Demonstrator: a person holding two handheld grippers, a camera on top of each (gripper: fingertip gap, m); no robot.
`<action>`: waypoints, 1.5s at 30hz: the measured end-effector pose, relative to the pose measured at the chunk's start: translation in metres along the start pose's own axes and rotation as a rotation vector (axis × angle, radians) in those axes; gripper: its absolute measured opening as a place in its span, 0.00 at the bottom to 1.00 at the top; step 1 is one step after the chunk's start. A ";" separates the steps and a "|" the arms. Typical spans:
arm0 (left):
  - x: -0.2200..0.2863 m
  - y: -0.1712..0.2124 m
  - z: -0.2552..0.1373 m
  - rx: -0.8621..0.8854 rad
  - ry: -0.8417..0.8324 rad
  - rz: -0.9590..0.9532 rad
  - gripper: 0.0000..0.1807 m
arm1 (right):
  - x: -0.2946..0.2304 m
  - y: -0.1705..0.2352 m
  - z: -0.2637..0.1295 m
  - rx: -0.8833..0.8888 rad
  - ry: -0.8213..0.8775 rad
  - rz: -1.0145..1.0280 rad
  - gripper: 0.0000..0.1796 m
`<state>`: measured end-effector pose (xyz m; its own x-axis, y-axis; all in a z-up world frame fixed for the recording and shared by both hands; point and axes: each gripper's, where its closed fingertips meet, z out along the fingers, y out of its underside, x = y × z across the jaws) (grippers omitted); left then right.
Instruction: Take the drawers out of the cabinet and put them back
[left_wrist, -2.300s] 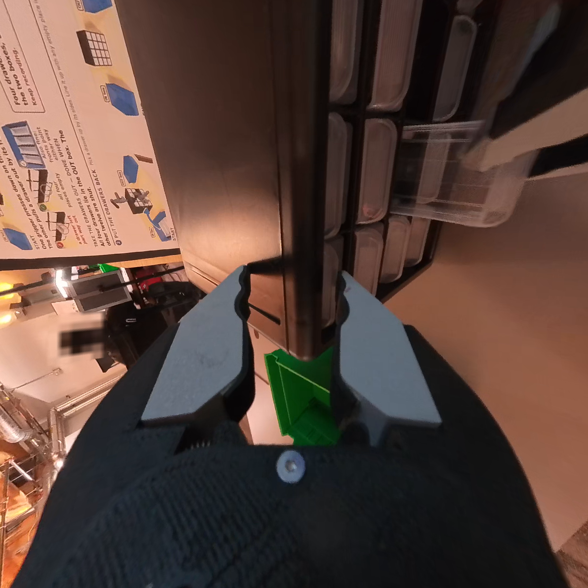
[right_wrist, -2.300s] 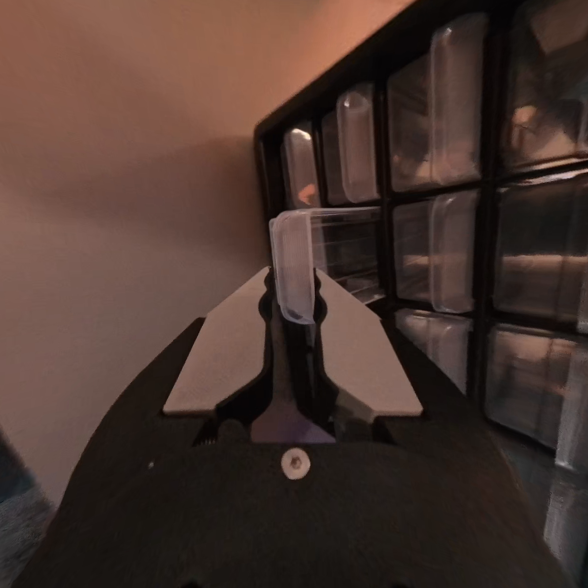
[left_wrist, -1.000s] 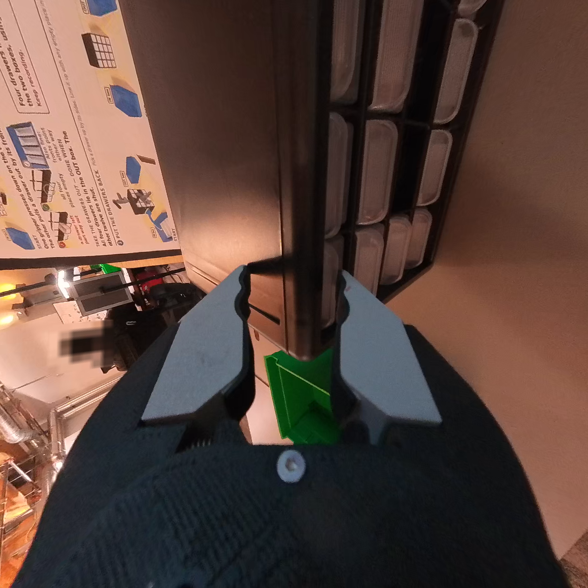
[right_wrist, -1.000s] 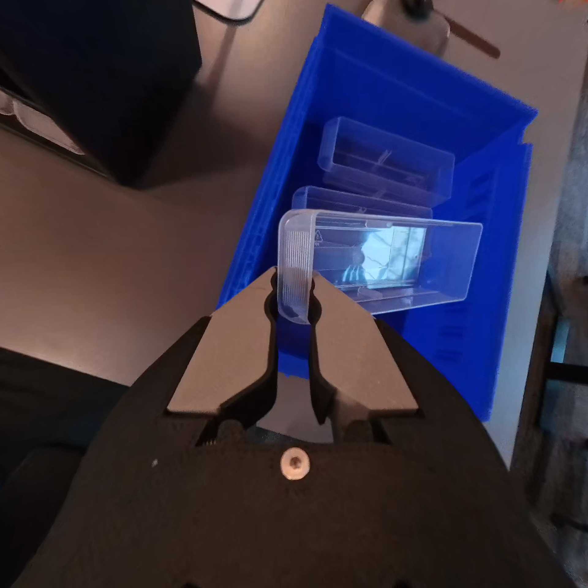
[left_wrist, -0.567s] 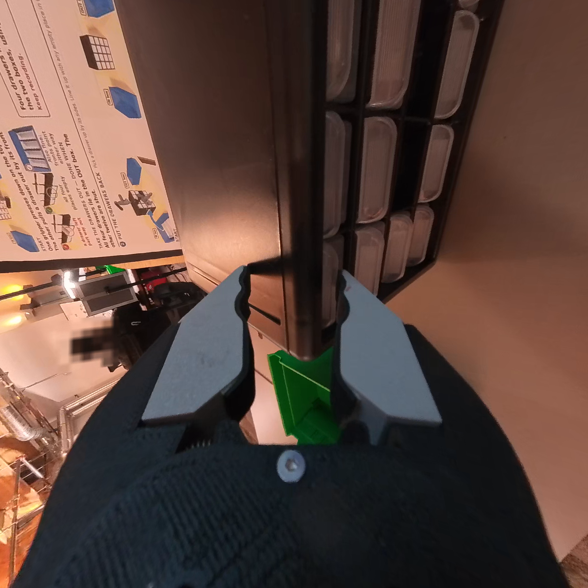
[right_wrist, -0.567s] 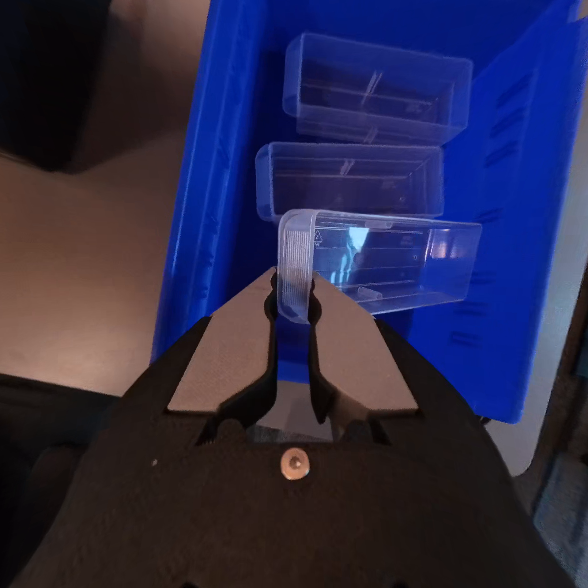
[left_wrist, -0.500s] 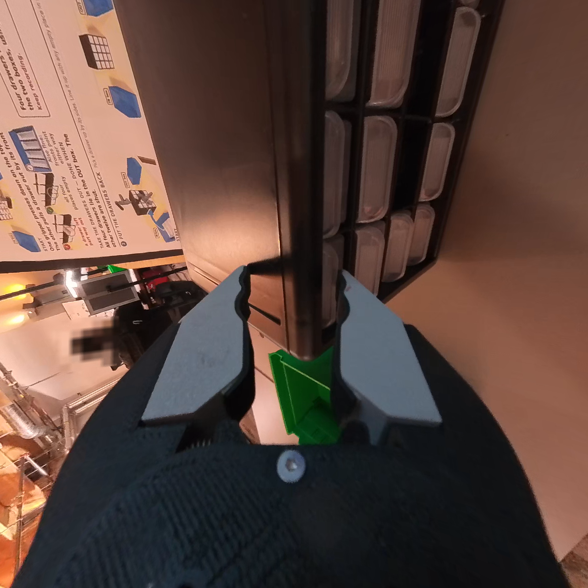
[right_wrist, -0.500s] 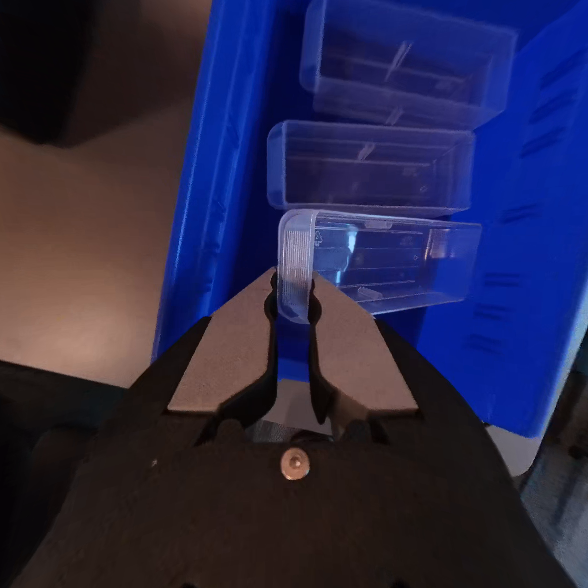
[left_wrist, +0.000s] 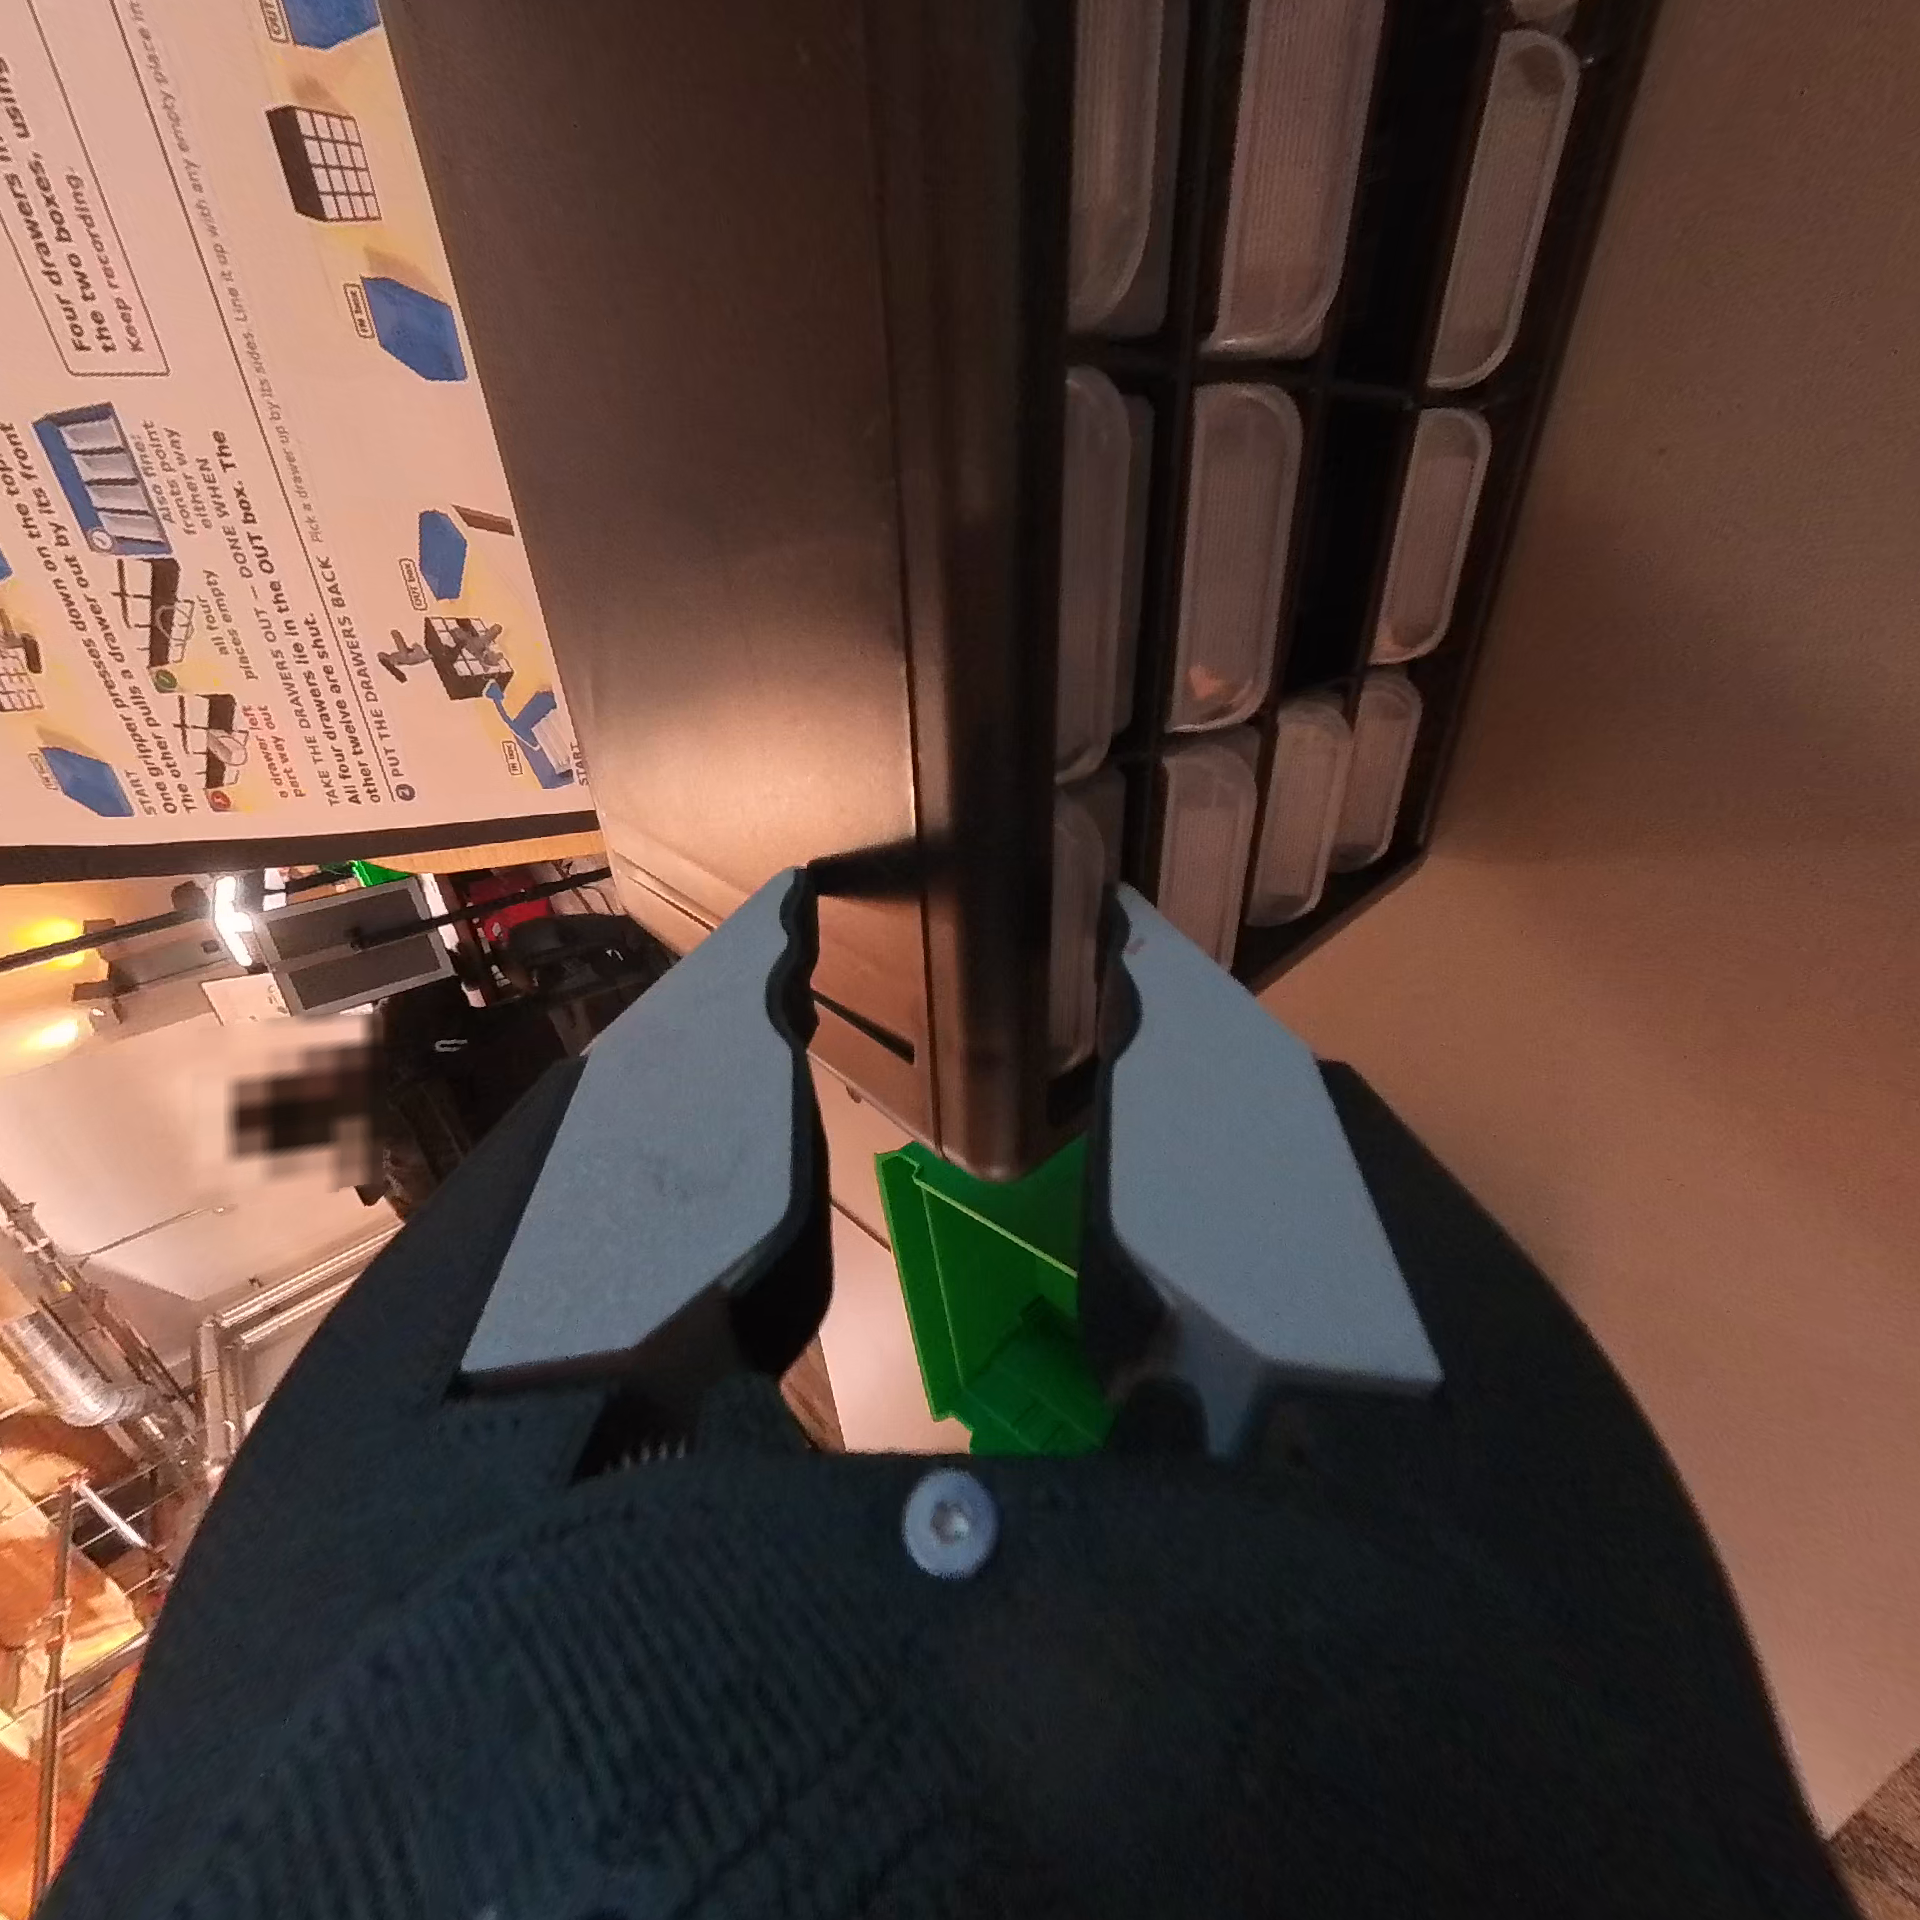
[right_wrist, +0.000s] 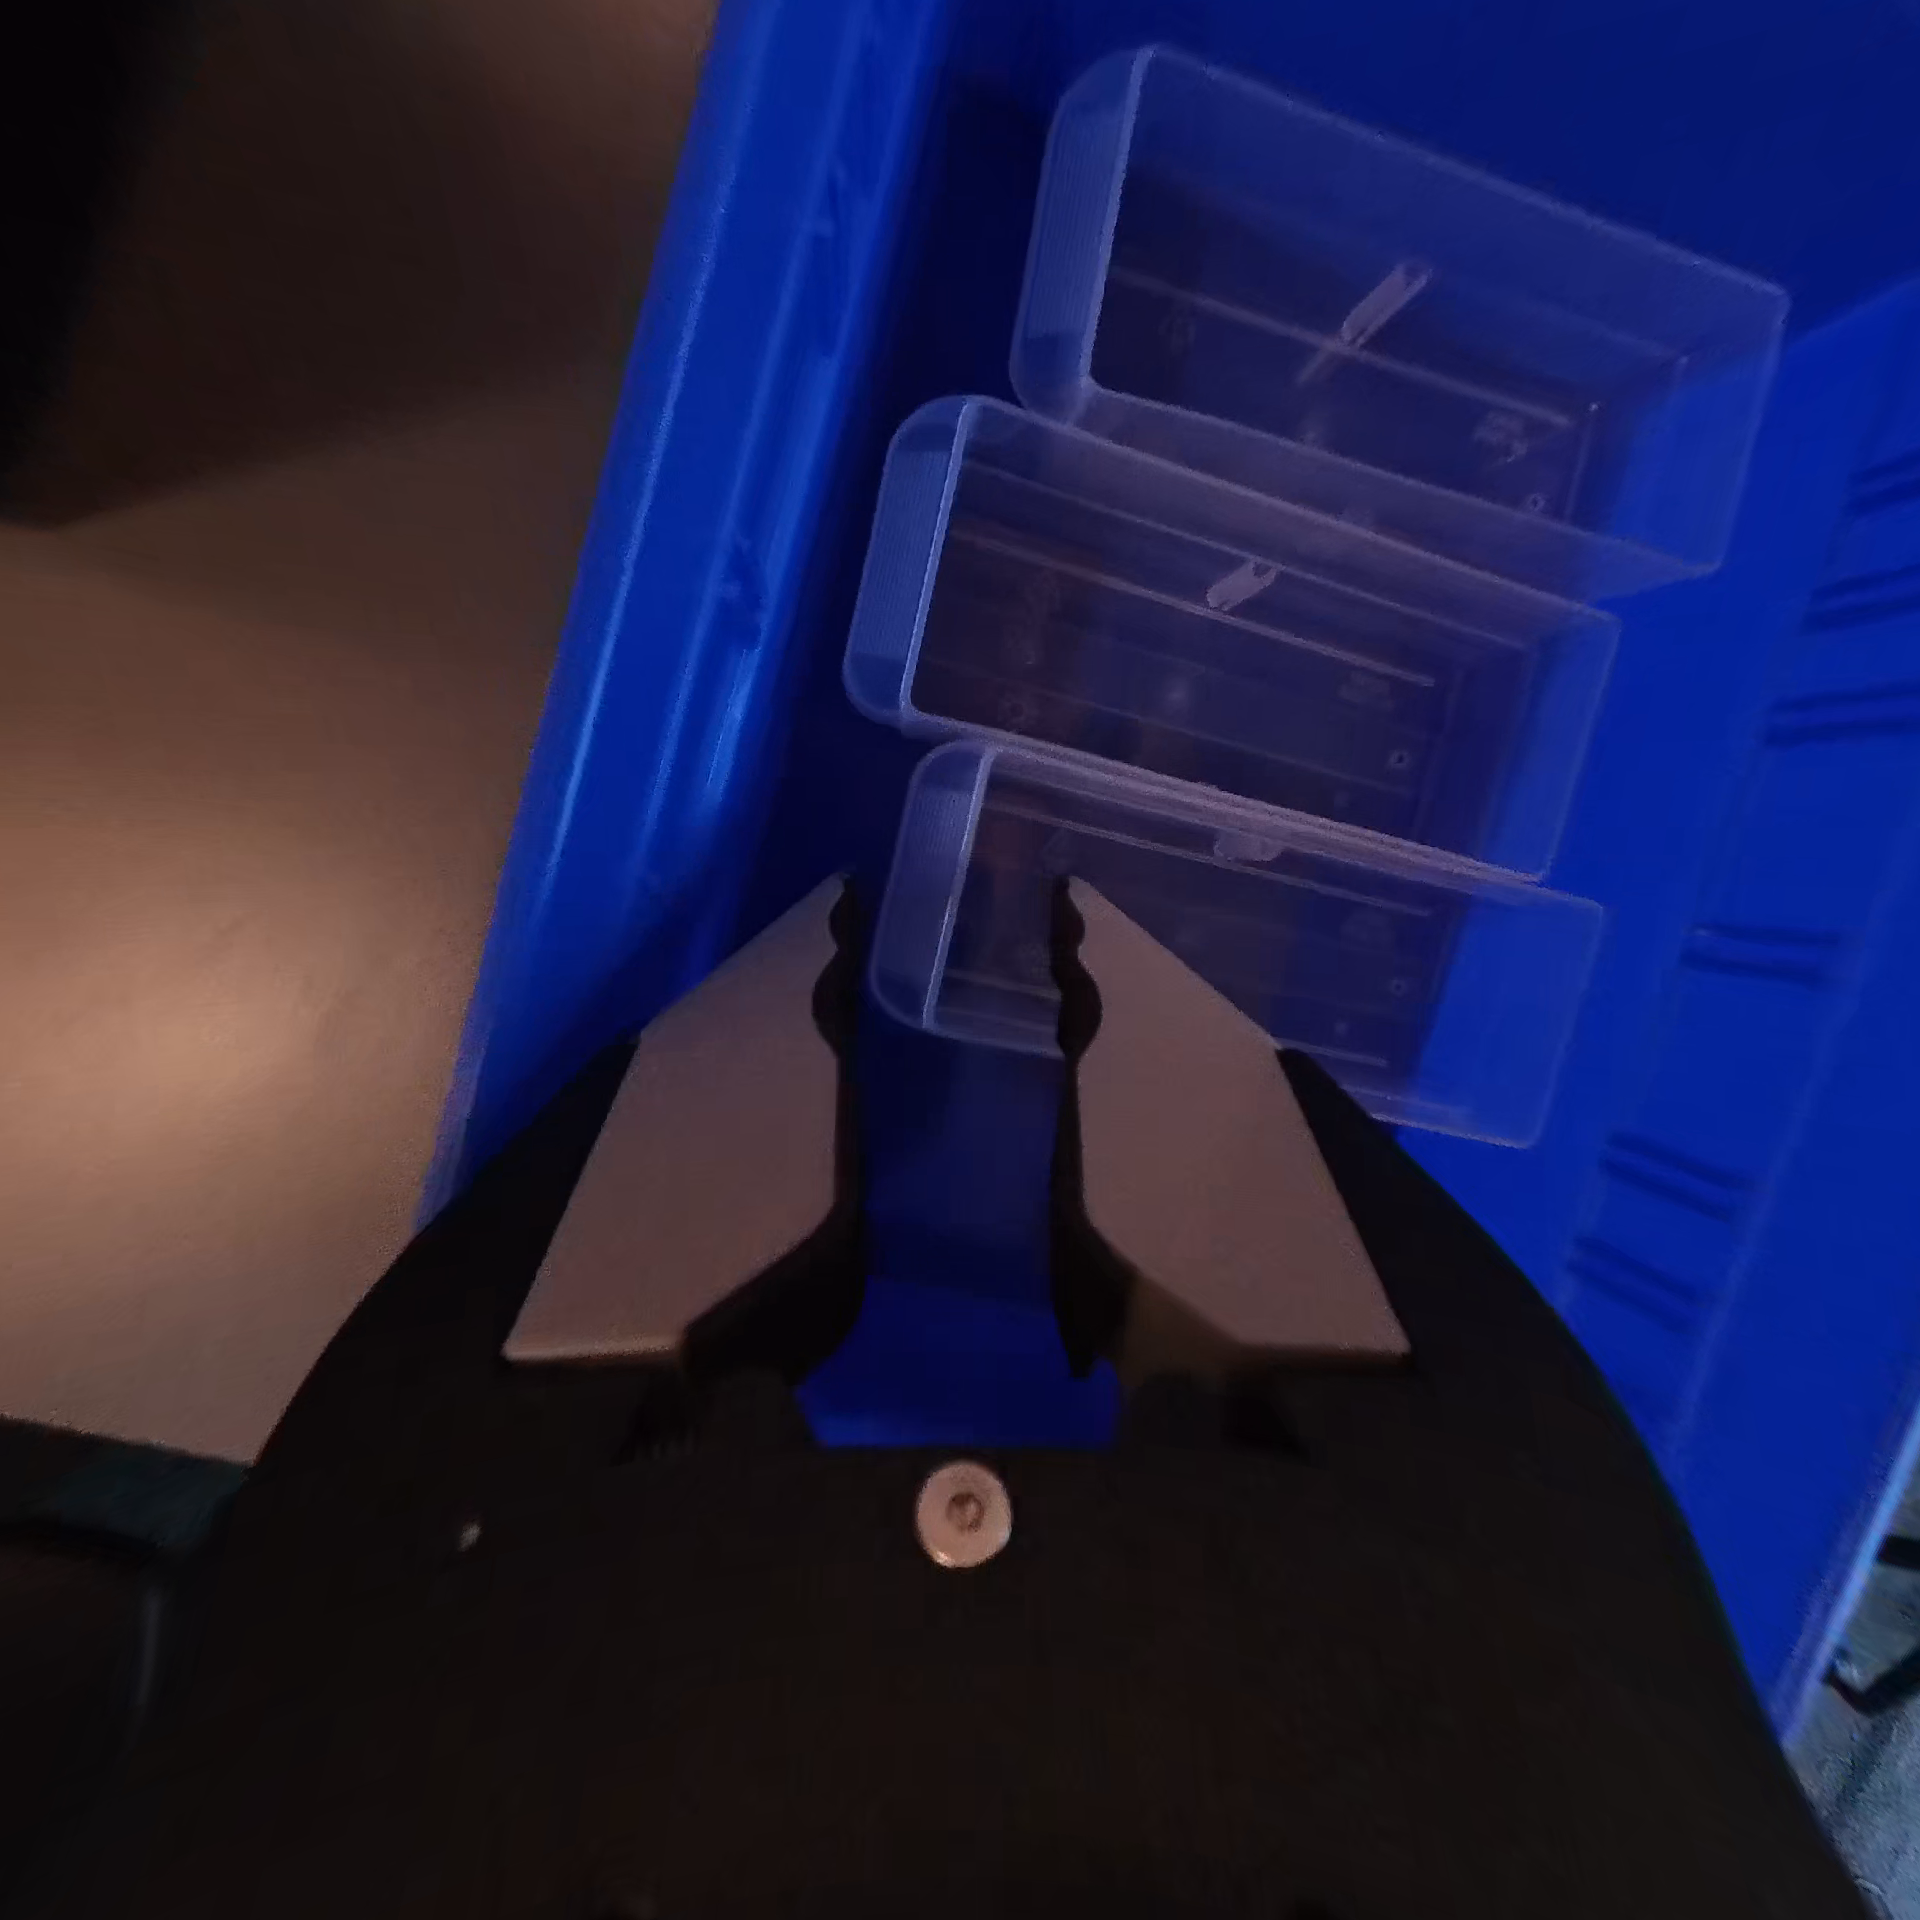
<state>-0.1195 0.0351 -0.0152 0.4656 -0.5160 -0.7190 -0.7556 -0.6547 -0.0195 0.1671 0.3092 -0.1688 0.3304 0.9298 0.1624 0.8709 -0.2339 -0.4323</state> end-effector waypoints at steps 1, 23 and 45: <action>0.000 0.000 0.000 0.002 0.001 0.001 0.29 | 0.002 0.002 -0.006 0.005 0.001 -0.001 0.20; 0.000 0.000 0.000 -0.035 0.010 0.018 0.29 | 0.037 0.036 0.022 -0.131 0.116 0.041 0.00; 0.000 0.000 0.000 0.000 0.015 -0.026 0.29 | -0.310 -0.106 -0.107 0.720 -0.607 -0.110 0.31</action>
<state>-0.1196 0.0354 -0.0150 0.4916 -0.5073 -0.7079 -0.7435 -0.6676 -0.0379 0.0117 0.0156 -0.0784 -0.1624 0.9727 -0.1660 0.3847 -0.0925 -0.9184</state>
